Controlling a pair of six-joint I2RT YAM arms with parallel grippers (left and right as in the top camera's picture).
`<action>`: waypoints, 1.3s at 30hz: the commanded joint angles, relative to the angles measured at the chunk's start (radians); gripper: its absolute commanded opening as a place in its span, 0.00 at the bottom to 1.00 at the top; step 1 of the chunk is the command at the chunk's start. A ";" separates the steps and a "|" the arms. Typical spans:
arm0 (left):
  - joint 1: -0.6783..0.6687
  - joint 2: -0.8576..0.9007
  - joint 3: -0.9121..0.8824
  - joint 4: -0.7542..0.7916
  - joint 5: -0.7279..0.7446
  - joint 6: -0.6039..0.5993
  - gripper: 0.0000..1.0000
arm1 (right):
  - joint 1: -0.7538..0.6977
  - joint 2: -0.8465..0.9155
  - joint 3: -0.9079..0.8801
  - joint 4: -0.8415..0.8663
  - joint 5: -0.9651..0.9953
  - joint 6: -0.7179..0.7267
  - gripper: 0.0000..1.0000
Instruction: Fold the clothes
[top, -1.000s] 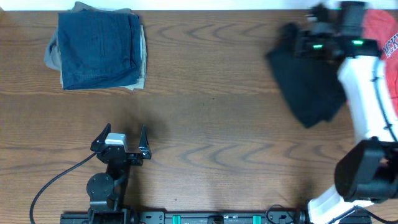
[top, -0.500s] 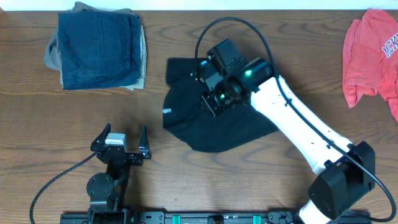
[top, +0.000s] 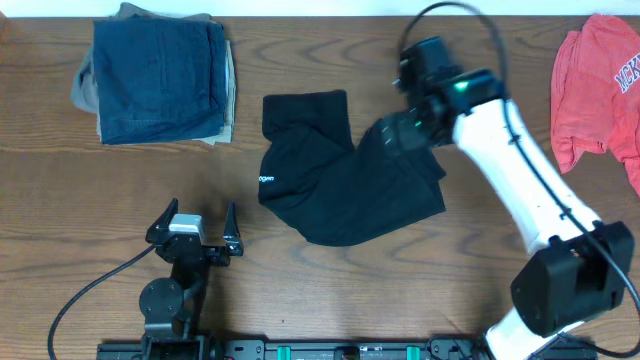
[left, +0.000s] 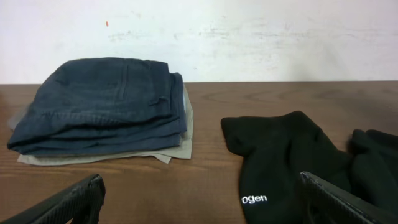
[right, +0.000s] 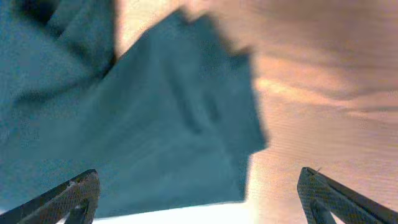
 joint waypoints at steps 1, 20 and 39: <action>0.005 -0.006 -0.017 -0.033 0.014 0.014 0.98 | -0.058 -0.029 -0.045 0.044 0.013 0.023 0.99; 0.005 -0.006 -0.017 -0.033 0.014 0.014 0.98 | -0.109 -0.010 -0.364 0.611 -0.181 -0.011 0.88; 0.005 -0.006 -0.017 -0.033 0.014 0.014 0.98 | -0.027 0.205 -0.364 0.690 -0.146 -0.112 0.89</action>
